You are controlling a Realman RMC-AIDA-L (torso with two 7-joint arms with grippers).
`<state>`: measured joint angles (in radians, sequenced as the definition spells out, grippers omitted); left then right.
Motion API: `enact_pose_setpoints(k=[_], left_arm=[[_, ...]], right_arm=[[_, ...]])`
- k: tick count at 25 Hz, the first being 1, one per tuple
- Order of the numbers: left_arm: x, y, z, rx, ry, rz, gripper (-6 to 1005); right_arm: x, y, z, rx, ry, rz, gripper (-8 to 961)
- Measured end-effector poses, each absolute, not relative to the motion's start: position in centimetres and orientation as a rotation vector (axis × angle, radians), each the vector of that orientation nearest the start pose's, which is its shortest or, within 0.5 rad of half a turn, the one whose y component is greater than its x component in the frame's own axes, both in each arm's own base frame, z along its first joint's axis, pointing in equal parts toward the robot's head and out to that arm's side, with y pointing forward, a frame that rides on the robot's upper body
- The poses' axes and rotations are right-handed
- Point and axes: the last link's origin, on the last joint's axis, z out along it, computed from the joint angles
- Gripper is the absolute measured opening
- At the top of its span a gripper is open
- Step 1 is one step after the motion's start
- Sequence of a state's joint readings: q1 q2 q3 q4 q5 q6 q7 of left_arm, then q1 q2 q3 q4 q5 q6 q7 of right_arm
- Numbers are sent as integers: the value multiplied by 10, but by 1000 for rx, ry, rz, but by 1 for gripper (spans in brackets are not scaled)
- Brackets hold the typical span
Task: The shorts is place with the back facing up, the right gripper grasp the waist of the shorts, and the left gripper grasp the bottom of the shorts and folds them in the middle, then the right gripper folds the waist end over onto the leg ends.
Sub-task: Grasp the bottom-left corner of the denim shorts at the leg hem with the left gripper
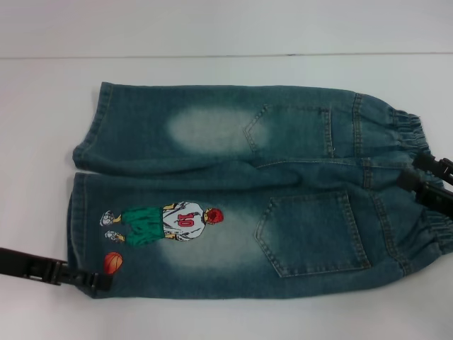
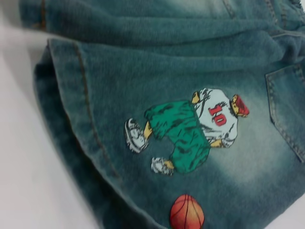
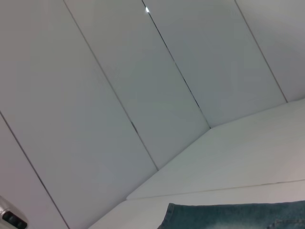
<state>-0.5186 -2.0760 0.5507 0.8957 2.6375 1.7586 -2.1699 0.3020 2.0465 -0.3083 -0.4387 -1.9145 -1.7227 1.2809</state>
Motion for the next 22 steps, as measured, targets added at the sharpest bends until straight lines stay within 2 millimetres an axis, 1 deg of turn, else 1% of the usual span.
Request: enact_pose_setpoints(k=[5, 11, 16, 22], left_arm=[[-316, 285, 32, -2517, -1744, -2, 907], [-309, 291, 29, -2544, -1722, -15, 907], [-308, 296, 29, -2535, -1704, -17, 906], [-308, 297, 29, -2525, -1707, -8, 906]], right_arm=[[335, 250, 31, -2240, 945, 1117, 878], [335, 251, 31, -2242, 942, 1118, 878], [334, 252, 31, -2243, 940, 1119, 878], [333, 252, 31, -2245, 938, 1120, 878]])
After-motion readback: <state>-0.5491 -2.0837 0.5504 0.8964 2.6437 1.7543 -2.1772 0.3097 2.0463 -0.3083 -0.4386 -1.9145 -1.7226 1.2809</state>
